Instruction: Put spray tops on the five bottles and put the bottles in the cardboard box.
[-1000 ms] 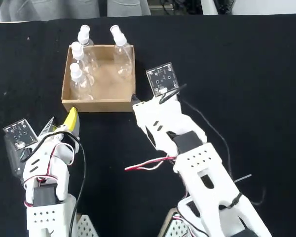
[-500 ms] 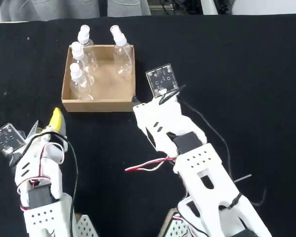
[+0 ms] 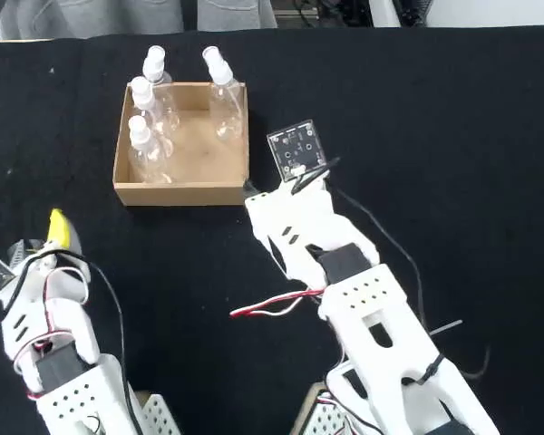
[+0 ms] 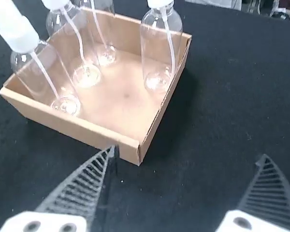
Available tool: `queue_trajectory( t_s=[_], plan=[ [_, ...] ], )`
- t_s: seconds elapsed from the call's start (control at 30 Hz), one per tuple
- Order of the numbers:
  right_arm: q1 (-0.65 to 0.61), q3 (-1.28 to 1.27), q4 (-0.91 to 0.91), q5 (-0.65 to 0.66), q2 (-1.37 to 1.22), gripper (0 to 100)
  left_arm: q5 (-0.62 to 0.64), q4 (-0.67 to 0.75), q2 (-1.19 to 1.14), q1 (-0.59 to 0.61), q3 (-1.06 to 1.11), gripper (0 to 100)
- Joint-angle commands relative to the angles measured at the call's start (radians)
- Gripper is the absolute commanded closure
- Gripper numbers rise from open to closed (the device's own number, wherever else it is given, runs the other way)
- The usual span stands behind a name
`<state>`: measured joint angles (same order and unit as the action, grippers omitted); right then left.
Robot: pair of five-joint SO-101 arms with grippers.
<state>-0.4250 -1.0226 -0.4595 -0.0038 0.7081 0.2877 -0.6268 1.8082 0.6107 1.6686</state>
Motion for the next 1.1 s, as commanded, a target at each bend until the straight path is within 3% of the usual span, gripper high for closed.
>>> queue_trajectory(
  t_s=[0.0, 0.13, 0.23, 0.43, 0.67, 1.07],
  plan=[
    [-0.023, 0.008, 0.003, -0.006, 0.048, 62.7, -0.14, -0.005, 0.015, 0.077, -0.047, 78],
    [-0.023, 0.008, 0.003, -0.006, 0.048, 62.7, -0.186, -0.034, 0.014, 0.16, -0.065, 78],
    [-0.023, 0.008, 0.003, -0.006, 0.048, 62.7, -0.212, -0.137, 0.014, 0.188, -0.119, 74],
    [-0.023, 0.008, 0.002, -0.006, 0.048, 62.7, -0.275, -0.318, 0.011, 0.189, -0.251, 70],
    [-0.028, 0.008, 0.0, -0.006, 0.047, 62.7, -0.336, -0.393, -0.012, 0.191, -0.302, 70],
    [-0.069, -0.01, 0.005, -0.005, 0.047, 62.7, -0.394, -0.387, -0.523, 0.251, -0.568, 70]
  ],
)
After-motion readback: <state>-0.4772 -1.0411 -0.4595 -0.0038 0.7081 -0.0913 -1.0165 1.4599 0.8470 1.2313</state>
